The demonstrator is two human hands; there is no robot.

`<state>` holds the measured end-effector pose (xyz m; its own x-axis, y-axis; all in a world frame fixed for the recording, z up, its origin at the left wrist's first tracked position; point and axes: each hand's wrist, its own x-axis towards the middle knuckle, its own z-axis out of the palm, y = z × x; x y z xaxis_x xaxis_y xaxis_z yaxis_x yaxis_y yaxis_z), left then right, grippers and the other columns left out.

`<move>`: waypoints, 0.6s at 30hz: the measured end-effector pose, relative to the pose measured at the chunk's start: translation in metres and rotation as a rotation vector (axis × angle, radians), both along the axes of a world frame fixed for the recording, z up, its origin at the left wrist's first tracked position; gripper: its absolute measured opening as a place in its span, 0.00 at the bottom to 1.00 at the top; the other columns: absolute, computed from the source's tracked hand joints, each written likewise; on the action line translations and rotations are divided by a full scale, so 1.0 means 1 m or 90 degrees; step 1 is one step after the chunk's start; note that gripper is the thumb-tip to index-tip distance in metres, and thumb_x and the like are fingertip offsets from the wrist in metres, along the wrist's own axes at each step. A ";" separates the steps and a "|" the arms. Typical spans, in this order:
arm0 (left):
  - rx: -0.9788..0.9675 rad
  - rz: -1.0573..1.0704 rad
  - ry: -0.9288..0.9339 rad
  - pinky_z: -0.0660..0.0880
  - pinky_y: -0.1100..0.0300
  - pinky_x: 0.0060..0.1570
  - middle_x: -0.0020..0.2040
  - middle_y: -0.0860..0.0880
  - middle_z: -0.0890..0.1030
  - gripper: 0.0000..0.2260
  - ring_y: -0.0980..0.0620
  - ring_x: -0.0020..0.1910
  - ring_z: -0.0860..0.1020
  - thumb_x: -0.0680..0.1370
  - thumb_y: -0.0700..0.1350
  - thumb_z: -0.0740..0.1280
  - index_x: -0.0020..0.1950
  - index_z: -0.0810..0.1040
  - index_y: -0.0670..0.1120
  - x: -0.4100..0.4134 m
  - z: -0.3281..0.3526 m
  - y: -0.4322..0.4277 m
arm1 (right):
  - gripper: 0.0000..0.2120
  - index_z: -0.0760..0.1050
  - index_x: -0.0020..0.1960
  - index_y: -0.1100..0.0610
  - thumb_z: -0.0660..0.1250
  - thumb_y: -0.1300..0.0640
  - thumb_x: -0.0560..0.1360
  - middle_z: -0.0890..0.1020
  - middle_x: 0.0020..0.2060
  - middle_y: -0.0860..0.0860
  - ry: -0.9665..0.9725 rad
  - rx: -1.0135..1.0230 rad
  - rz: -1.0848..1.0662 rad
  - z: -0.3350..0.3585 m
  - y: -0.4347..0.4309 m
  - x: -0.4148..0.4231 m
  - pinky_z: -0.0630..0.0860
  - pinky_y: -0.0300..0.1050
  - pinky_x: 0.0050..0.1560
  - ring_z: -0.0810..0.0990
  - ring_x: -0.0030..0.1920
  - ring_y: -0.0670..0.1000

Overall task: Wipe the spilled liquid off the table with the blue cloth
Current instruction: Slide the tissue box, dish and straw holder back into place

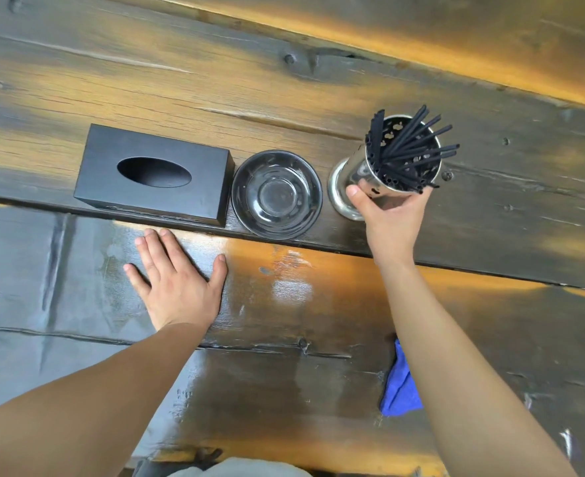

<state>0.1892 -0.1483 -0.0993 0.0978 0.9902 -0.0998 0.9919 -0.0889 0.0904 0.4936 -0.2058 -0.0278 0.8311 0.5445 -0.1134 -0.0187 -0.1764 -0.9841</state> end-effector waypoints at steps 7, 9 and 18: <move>0.002 0.003 -0.001 0.46 0.35 0.78 0.83 0.40 0.53 0.43 0.42 0.83 0.48 0.79 0.69 0.55 0.83 0.51 0.40 0.002 0.003 -0.001 | 0.37 0.64 0.68 0.64 0.83 0.65 0.67 0.88 0.48 0.57 0.023 -0.007 0.000 -0.006 -0.024 -0.015 0.82 0.41 0.53 0.88 0.49 0.53; 0.002 0.003 -0.001 0.46 0.35 0.78 0.83 0.40 0.53 0.43 0.42 0.83 0.47 0.79 0.69 0.55 0.83 0.51 0.40 0.002 0.004 -0.001 | 0.38 0.64 0.68 0.64 0.83 0.64 0.67 0.87 0.49 0.58 0.031 -0.009 -0.004 -0.007 -0.028 -0.019 0.82 0.42 0.54 0.89 0.50 0.54; 0.006 0.006 -0.015 0.46 0.36 0.79 0.83 0.40 0.53 0.43 0.42 0.83 0.48 0.79 0.69 0.55 0.83 0.51 0.40 0.001 0.004 -0.002 | 0.38 0.64 0.68 0.63 0.83 0.64 0.67 0.87 0.47 0.54 0.034 -0.005 -0.003 -0.013 -0.036 -0.028 0.83 0.45 0.54 0.88 0.48 0.52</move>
<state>0.1905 -0.1501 -0.0949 0.0907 0.9920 -0.0875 0.9903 -0.0806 0.1131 0.4651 -0.2421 -0.0411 0.8260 0.5399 -0.1620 -0.0723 -0.1836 -0.9803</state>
